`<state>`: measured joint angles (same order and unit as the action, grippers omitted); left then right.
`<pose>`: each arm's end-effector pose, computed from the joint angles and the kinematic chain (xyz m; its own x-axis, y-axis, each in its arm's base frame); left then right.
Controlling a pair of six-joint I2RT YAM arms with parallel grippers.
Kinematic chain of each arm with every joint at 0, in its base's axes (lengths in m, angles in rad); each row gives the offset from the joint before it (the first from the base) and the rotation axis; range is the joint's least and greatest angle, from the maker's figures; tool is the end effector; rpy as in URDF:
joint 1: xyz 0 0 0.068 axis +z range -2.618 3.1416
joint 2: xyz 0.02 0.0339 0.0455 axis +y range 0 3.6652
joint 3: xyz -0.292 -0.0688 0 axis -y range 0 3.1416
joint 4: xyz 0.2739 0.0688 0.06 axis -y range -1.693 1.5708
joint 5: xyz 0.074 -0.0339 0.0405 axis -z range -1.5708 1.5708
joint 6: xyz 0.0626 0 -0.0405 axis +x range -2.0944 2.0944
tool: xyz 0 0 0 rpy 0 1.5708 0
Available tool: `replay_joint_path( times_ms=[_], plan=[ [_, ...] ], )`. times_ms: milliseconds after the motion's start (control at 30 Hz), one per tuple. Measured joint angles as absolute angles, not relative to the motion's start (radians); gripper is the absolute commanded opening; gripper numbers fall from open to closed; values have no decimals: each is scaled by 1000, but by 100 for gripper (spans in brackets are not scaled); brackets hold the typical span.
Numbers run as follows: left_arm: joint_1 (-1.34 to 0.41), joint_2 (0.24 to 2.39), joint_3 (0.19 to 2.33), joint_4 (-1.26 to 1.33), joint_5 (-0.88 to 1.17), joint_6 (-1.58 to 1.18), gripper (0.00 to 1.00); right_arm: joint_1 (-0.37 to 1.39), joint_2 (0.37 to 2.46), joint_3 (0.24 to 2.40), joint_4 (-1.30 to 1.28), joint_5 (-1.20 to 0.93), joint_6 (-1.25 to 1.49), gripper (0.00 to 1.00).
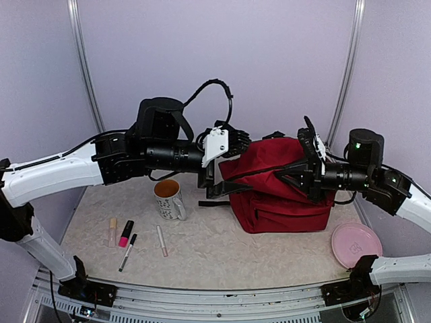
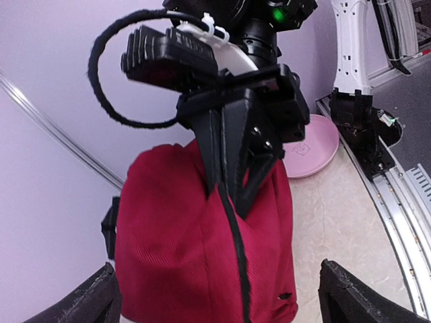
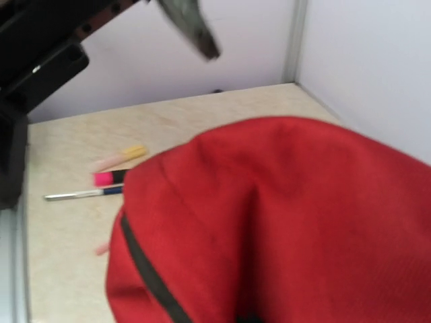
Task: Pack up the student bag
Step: Pass from the right arm to the left, then pick up the largest pocket of the bag from the student bag.
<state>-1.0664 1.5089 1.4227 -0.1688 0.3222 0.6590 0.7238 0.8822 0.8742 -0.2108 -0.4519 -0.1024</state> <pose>0.1803 -0.3677 0.4075 0.5028 0.2910 -0.8139 0.8483 0.0151 0.5294 0.1588 0.1768 0.3685 -0.0682 -0.1830 -0.9807 -0.9270 0.3750 -0.0055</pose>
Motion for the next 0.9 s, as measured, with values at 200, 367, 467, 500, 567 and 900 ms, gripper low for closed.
replay_joint_path(
  times_ms=[200, 367, 467, 500, 567, 900],
  plan=[
    [-1096, 1700, 1650, -283, 229, 707, 47, 725, 897, 874, -221, -527, -65, 0],
    [-1102, 1761, 1683, -350, 198, 734, 10, 725, 896, 876, -246, -542, -54, 5],
    [-1112, 1741, 1655, -340, 203, 746, 0, 725, 875, 876, -261, -543, -47, 44],
    [-1116, 1729, 1636, -339, 201, 749, 0, 726, 864, 881, -272, -544, -45, 51],
    [-1117, 1710, 1600, -338, 199, 754, 0, 728, 841, 907, -300, -545, -41, 57],
    [-1189, 1497, 1221, -112, 110, 867, 0, 731, 752, 1061, -485, -580, -20, 31]
  ],
)
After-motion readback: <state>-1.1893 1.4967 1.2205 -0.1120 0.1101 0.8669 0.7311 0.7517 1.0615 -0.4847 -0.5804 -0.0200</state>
